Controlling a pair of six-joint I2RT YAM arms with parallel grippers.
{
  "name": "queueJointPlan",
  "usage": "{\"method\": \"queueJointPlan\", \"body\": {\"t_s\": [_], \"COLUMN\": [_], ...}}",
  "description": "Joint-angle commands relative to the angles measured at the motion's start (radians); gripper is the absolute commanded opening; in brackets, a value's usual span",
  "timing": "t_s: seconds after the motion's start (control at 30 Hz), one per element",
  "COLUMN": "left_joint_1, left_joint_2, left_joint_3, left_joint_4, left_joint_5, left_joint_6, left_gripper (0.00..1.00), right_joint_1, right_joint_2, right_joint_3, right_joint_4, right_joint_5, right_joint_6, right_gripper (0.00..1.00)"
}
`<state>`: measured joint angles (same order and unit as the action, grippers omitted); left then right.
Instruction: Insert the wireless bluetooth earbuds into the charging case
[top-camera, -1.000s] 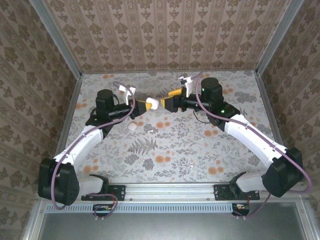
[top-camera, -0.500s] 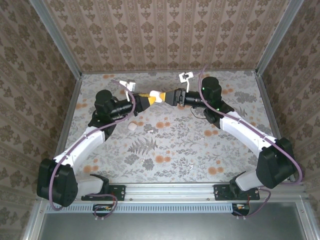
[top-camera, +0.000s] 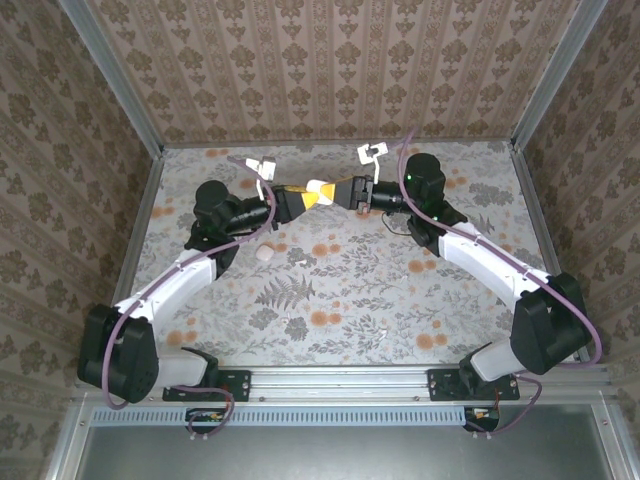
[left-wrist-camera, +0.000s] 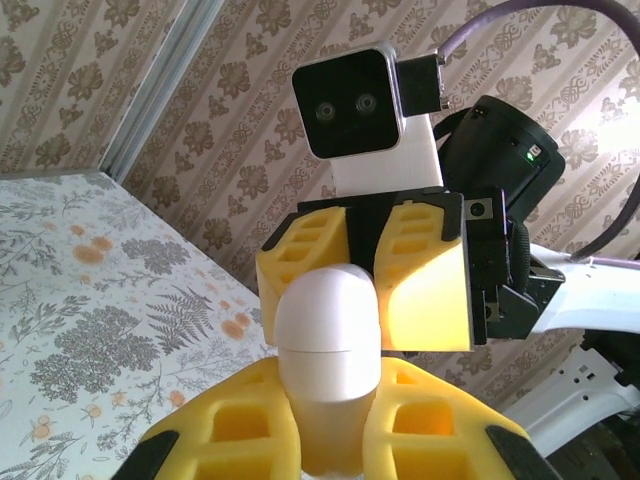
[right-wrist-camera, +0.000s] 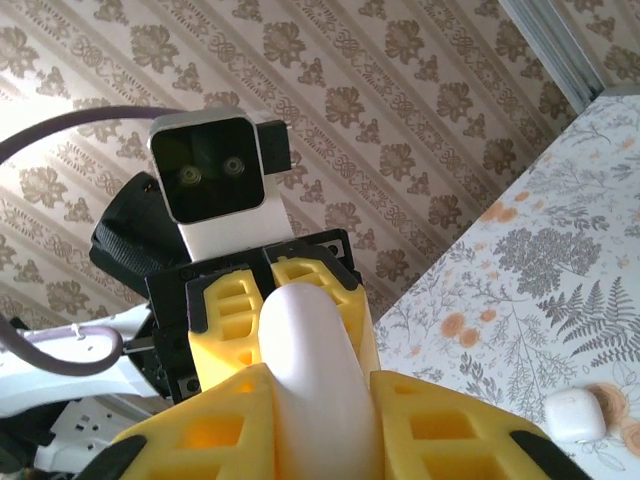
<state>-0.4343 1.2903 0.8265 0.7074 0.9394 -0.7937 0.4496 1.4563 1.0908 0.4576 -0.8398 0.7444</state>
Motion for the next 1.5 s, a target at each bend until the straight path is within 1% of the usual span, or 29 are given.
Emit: {"method": "queueJointPlan", "body": {"t_s": [0.0,0.07,0.1,0.17,0.2,0.27,0.33,0.43,0.53,0.7,0.93,0.97,1.1,1.23,1.33,1.4,1.47], "left_joint_1": [-0.010,-0.005,-0.006,0.000,0.004,0.012,0.017,0.020,0.019,0.006,-0.014,-0.014,-0.015,-0.014,-0.014,-0.015,-0.015], "left_joint_2": [-0.022,-0.039,-0.046,-0.067,-0.078,-0.105,-0.123,-0.132,-0.120,-0.089,-0.040,-0.033,-0.014,-0.007,-0.004,-0.001,-0.001], "left_joint_3": [0.032,0.054,0.061,0.074,0.075,0.078,0.083,0.095,0.097,0.088,0.093,0.092,0.081,0.079,0.078,0.079,0.080], "left_joint_4": [-0.027,-0.125,-0.165,-0.242,-0.268,-0.329,-0.387,-0.443,-0.428,-0.346,-0.291,-0.274,-0.208,-0.204,-0.204,-0.204,-0.204], "left_joint_5": [0.019,0.037,0.043,0.048,0.054,0.061,0.072,0.111,0.151,0.162,0.151,0.152,0.155,0.154,0.155,0.155,0.153], "left_joint_6": [0.048,0.113,0.141,0.200,0.232,0.295,0.350,0.399,0.390,0.336,0.301,0.288,0.249,0.247,0.248,0.248,0.249], "left_gripper": [0.04,0.11,0.18,0.36,0.41,0.48,0.51,0.52,0.52,0.50,0.48,0.47,0.41,0.40,0.37,0.37,0.41], "right_joint_1": [-0.004,-0.012,-0.013,-0.014,-0.017,-0.016,-0.017,-0.018,-0.018,-0.017,-0.017,-0.017,-0.017,-0.017,-0.016,-0.017,-0.017], "right_joint_2": [-0.007,-0.014,-0.016,-0.026,-0.031,-0.042,-0.054,-0.057,-0.057,-0.057,-0.057,-0.088,-0.089,-0.088,-0.087,-0.087,-0.085], "right_joint_3": [-0.006,0.009,0.017,0.039,0.049,0.070,0.089,0.105,0.107,0.112,0.101,0.100,0.098,0.098,0.098,0.098,0.099], "right_joint_4": [0.001,-0.051,-0.078,-0.144,-0.182,-0.271,-0.349,-0.416,-0.420,-0.398,-0.355,-0.347,-0.337,-0.327,-0.321,-0.321,-0.320], "right_joint_5": [-0.043,-0.059,-0.069,-0.086,-0.092,-0.097,-0.097,-0.097,-0.106,-0.130,-0.138,-0.138,-0.137,-0.131,-0.134,-0.133,-0.131], "right_joint_6": [-0.059,-0.108,-0.135,-0.201,-0.240,-0.327,-0.408,-0.490,-0.513,-0.502,-0.473,-0.468,-0.459,-0.451,-0.445,-0.444,-0.444], "right_gripper": [0.16,0.12,0.11,0.09,0.08,0.08,0.08,0.08,0.08,0.08,0.08,0.08,0.08,0.08,0.08,0.08,0.08]}}
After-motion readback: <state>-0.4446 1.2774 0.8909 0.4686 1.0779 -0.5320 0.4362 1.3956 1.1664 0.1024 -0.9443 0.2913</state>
